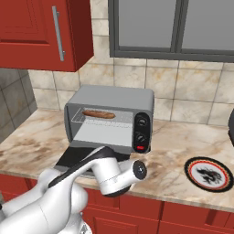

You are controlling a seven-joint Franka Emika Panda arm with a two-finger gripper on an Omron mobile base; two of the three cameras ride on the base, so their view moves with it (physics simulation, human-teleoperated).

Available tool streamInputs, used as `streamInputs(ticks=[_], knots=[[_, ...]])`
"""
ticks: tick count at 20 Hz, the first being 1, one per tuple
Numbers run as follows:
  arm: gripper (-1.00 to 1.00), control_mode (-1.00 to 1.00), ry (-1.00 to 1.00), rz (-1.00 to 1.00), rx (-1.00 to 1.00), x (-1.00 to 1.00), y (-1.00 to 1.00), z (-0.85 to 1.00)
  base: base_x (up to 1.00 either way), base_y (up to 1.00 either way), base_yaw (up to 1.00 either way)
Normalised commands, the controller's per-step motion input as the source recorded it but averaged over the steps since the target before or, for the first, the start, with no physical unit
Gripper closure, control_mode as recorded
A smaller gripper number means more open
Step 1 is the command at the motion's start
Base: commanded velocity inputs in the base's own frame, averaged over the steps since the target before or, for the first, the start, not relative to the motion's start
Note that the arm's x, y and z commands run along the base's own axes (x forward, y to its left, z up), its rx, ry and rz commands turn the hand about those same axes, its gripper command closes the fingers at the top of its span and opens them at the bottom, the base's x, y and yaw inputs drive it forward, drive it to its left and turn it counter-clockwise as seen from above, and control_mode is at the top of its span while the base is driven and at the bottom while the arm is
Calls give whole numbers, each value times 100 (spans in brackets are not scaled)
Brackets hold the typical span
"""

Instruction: Pull the toaster oven rack outwards. Pick up the baguette from the plate and place it on the toaster oven rack. Close the toaster oven door fully and set the temperature to the lowest setting.

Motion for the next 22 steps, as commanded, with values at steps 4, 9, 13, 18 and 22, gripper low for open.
streamInputs(ticks=[4,9,13,18,22], knots=[[-100,-100,0,-9,0,0,-45,1,0,0,0],[-100,-100,4,-6,0,1,-46,20,0,0,0],[-100,-100,10,-2,0,8,-19,18,0,0,0],[-100,-100,14,0,0,7,-3,0,0,0,0],[-100,-100,12,0,0,0,-10,0,0,0,0]])
